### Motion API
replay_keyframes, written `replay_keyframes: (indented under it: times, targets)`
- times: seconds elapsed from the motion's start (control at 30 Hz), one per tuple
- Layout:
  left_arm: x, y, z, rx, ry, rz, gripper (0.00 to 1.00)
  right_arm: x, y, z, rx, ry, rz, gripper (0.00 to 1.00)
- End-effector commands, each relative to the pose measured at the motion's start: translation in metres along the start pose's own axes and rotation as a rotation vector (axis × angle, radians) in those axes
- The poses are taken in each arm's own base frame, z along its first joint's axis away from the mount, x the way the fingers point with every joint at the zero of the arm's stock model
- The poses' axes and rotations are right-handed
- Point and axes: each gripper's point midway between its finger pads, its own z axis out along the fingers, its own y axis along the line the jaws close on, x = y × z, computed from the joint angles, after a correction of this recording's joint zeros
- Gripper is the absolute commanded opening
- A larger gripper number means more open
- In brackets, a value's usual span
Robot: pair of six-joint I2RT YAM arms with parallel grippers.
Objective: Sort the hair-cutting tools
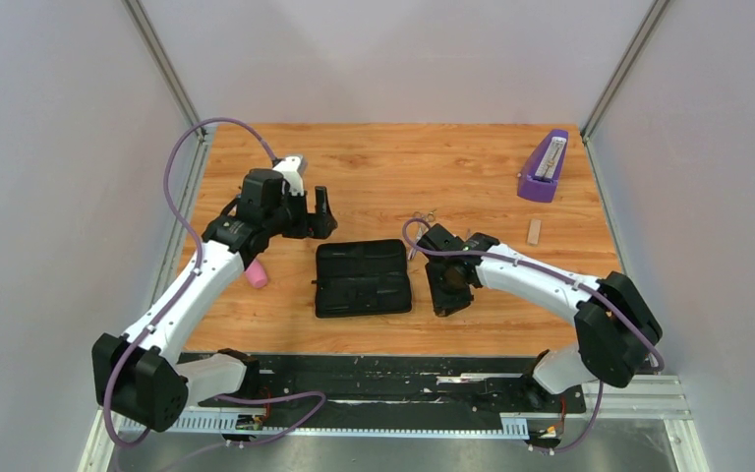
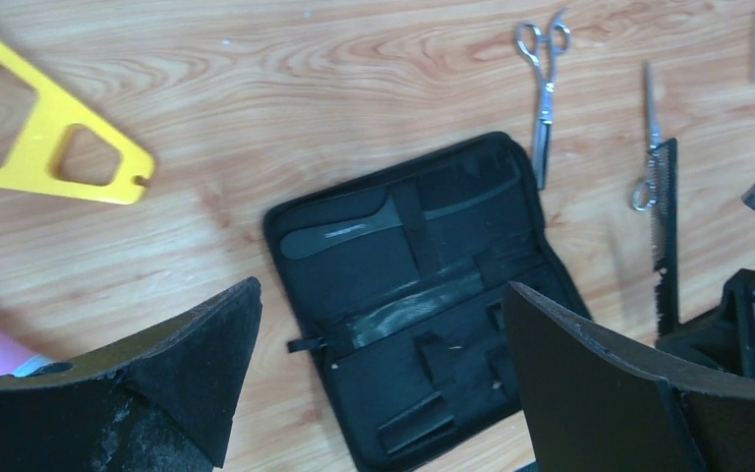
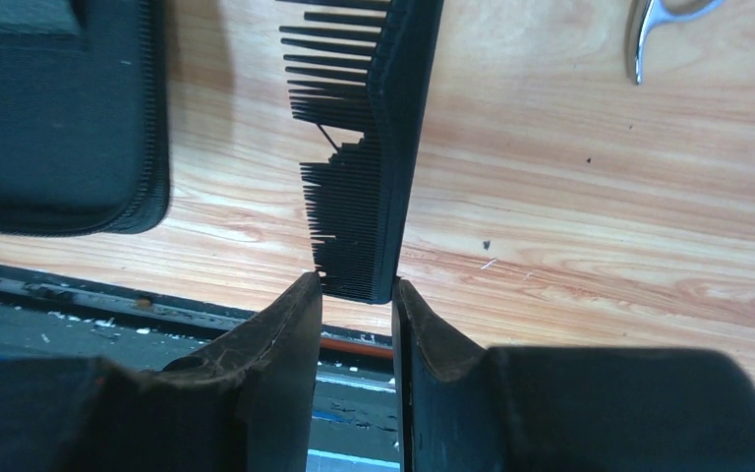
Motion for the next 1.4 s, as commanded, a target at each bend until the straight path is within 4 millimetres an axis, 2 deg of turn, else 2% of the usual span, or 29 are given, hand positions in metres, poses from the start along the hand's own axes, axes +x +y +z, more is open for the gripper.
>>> replay_keyframes:
  times: [0.0,0.23,0.57,1.1,1.37]
  targets:
    - [-0.009,-0.033,0.008,0.165,-0.024,-0.085,1.00,-0.035,0.017,-0.025,-0.083,-0.155,-0.062,0.00]
    - [-0.010,-0.071,0.021,0.336,0.005,-0.142,1.00,-0.051,0.037,-0.042,-0.180,-0.240,-0.150,0.00]
    - [-0.006,-0.128,0.042,0.558,0.114,-0.203,0.96,-0.052,0.068,-0.056,-0.288,-0.274,-0.278,0.00]
    - [0.002,-0.145,0.067,0.650,0.233,-0.164,0.81,-0.046,0.087,-0.065,-0.342,-0.299,-0.370,0.00]
    - [0.010,-0.149,0.064,0.694,0.290,-0.153,0.60,-0.045,0.092,-0.070,-0.358,-0.313,-0.395,0.00]
